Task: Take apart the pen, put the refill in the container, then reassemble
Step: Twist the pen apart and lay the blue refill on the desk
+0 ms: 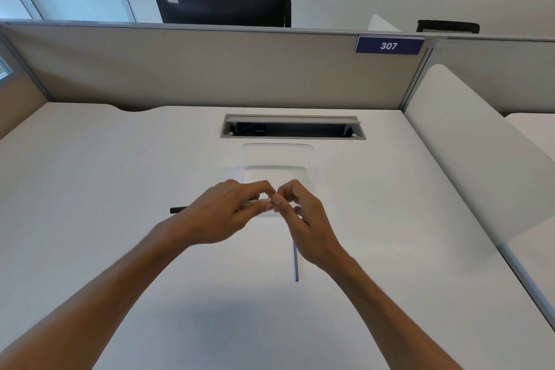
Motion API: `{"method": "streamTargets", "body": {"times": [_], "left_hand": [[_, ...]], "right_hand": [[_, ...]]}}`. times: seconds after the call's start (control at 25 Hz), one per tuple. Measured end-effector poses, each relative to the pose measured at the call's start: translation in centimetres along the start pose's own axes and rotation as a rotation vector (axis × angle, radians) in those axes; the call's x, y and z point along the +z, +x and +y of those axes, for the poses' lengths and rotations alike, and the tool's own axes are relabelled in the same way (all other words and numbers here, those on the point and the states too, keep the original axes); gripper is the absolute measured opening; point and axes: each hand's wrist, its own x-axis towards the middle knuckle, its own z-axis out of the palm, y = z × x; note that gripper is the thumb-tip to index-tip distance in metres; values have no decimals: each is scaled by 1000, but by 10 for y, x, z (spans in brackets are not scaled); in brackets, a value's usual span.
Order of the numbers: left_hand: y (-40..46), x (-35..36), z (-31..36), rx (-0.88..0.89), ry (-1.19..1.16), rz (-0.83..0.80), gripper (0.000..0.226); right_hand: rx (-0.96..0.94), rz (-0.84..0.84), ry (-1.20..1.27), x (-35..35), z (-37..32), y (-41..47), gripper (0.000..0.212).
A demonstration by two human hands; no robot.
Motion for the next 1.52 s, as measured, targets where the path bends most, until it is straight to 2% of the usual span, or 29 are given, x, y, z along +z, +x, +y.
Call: {"method": "streamTargets", "body": {"times": [0.08, 0.16, 0.36, 0.56, 0.8, 1.04, 1.12, 1.28, 1.52], "left_hand": [[0, 1, 1, -7, 43, 7, 16], [1, 2, 2, -16, 61, 26, 18], [1, 6, 3, -7, 11, 31, 20], [-1, 7, -1, -8, -43, 53, 27], [-2, 11, -5, -35, 60, 117, 37], [-1, 13, -5, -56, 59, 116, 27], [-2, 14, -4, -58, 44, 114, 32], [-4, 16, -2, -65, 17, 99, 35], [-5, 22, 6, -36, 39, 86, 31]], "right_hand": [[31, 6, 11, -3, -2, 0, 25], [51, 19, 21, -4, -3, -1, 33], [50, 14, 19, 0, 0, -1, 46], [29, -5, 3, -2, 0, -1, 39], [10, -26, -22, -2, 5, -1, 22], [49, -7, -54, -2, 9, -3, 19], [84, 9, -44, -2, 9, -4, 25], [153, 31, -8, 2, 14, -4, 55], [226, 70, -38, 11, 5, -1, 69]]}}
